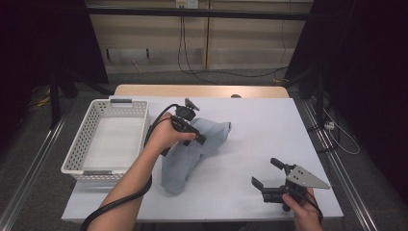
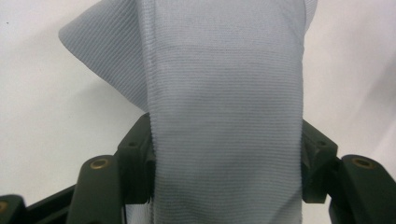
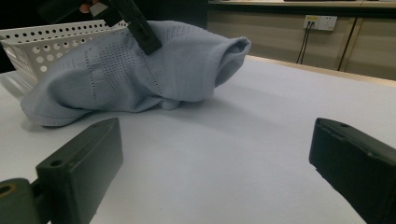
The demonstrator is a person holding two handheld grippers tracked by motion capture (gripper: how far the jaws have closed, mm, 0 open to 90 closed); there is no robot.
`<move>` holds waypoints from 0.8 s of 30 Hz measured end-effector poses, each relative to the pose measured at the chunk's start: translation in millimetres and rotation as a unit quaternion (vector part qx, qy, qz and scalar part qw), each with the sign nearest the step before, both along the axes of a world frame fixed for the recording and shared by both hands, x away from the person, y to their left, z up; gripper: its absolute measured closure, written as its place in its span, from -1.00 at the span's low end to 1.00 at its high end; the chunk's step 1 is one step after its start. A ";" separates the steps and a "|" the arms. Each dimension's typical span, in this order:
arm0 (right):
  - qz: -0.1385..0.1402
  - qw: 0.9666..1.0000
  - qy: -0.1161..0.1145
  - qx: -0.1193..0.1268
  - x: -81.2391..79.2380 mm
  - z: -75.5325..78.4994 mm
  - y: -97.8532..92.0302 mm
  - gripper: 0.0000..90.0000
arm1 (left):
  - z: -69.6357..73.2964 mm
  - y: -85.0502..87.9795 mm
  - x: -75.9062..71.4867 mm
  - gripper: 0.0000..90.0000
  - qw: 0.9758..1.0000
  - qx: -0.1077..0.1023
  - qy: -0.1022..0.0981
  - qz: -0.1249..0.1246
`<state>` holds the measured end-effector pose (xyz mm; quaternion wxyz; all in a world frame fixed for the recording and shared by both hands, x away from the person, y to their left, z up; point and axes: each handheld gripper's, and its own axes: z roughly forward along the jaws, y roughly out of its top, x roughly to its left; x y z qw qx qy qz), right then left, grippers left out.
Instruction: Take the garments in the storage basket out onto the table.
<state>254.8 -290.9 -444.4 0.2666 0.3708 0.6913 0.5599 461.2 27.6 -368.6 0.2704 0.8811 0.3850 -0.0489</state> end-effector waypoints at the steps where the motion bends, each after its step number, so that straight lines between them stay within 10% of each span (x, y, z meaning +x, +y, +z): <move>1: 0.000 1.000 0.000 0.000 0.0 0.0 0.0 -0.94 | 0.0 -0.1 -0.2 -0.19 1.000 -0.001 -0.001 0.000; 24: 0.000 1.000 0.000 -0.002 0.0 0.0 0.0 -0.94 | 4.2 0.2 -4.4 -0.25 1.000 0.002 -0.018 -0.013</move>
